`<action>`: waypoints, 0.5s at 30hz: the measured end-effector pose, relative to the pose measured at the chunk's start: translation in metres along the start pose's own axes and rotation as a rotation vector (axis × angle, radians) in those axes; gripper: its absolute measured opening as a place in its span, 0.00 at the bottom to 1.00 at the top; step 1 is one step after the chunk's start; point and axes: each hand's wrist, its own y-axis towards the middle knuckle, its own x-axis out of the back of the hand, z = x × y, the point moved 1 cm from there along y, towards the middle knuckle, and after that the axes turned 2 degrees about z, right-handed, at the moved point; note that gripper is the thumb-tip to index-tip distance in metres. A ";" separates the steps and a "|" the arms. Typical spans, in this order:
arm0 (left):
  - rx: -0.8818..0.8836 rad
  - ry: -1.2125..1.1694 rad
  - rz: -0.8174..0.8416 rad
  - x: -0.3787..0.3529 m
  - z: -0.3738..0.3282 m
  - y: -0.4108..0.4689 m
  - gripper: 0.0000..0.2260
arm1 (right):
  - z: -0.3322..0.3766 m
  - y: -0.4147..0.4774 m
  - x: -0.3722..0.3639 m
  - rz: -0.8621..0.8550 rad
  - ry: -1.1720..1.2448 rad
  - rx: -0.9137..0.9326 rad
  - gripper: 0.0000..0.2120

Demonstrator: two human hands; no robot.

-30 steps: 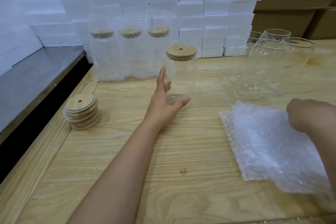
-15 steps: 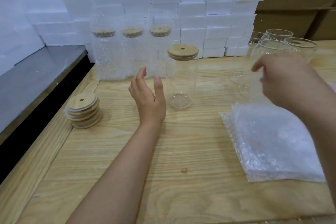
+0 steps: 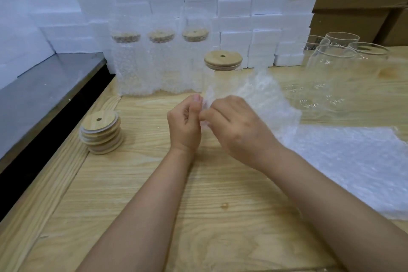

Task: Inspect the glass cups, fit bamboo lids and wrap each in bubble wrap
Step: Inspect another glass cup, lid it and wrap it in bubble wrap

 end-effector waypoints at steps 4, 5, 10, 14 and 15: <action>0.070 -0.099 0.100 -0.002 0.000 0.000 0.08 | 0.002 -0.015 -0.010 0.039 0.139 -0.075 0.06; 0.074 -0.085 0.114 -0.002 0.000 -0.001 0.07 | 0.000 -0.017 -0.009 0.021 0.185 -0.107 0.06; 0.056 -0.021 0.098 -0.003 0.000 -0.003 0.07 | -0.008 -0.022 -0.007 -0.145 0.153 -0.379 0.12; 0.031 0.009 0.077 -0.003 -0.002 -0.005 0.09 | -0.014 -0.027 -0.009 -0.071 -0.109 -0.429 0.15; 0.038 0.009 0.072 -0.003 -0.002 -0.005 0.09 | -0.014 -0.028 -0.010 -0.053 -0.158 -0.429 0.16</action>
